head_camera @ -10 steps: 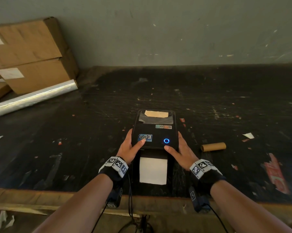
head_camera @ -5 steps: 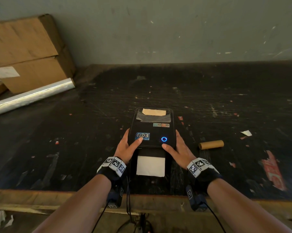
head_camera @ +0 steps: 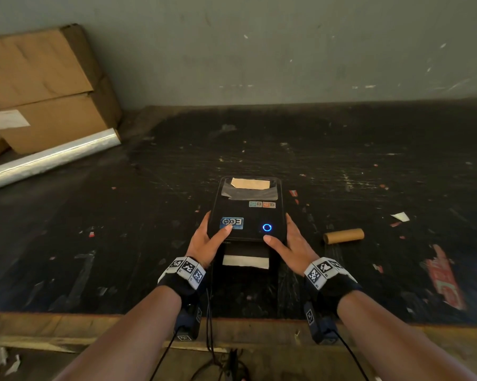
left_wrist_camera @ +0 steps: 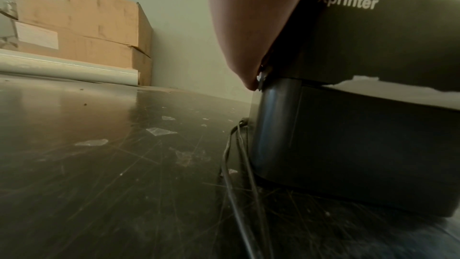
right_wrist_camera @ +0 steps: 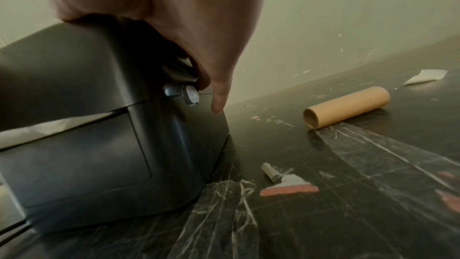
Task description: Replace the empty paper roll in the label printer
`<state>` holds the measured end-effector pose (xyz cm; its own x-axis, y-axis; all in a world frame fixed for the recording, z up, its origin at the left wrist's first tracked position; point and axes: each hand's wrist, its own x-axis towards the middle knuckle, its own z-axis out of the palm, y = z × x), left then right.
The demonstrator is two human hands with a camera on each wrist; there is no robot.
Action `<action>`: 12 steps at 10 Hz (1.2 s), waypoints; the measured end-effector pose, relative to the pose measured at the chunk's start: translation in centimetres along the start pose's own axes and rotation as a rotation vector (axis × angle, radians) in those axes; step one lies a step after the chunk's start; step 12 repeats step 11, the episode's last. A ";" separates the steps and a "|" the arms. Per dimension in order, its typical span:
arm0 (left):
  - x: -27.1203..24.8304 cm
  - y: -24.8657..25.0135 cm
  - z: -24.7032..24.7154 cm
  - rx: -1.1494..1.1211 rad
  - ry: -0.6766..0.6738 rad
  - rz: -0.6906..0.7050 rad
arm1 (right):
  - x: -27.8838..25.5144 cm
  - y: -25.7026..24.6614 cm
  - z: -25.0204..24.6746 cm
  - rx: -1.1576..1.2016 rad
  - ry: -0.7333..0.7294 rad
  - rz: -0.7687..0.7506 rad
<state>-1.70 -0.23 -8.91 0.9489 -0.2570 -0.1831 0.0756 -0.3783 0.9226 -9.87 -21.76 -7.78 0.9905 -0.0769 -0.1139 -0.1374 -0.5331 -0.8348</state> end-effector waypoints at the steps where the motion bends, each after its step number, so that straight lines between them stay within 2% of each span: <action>1: 0.2 -0.1 0.0 0.007 -0.006 0.008 | 0.0 -0.1 0.0 -0.005 -0.001 0.007; 3: 0.2 -0.2 -0.1 -0.025 -0.027 -0.002 | -0.3 -0.5 0.0 0.021 0.005 -0.025; 7: 0.2 -0.2 -0.4 0.007 -0.037 0.006 | -0.1 -0.4 -0.1 0.031 -0.017 0.013; 9: -0.7 0.9 -0.5 0.113 -0.038 0.013 | -0.1 -1.4 -0.5 -0.032 -0.056 0.085; 10: -1.4 2.6 -0.7 0.358 0.115 0.041 | -1.0 -3.3 -1.8 -0.206 0.021 0.080; 11: -5.2 2.8 1.7 0.456 0.372 0.342 | -2.9 -6.9 -4.9 -0.055 0.251 -0.152; 12: -5.2 2.8 1.7 0.456 0.372 0.342 | -2.9 -6.9 -4.9 -0.055 0.251 -0.152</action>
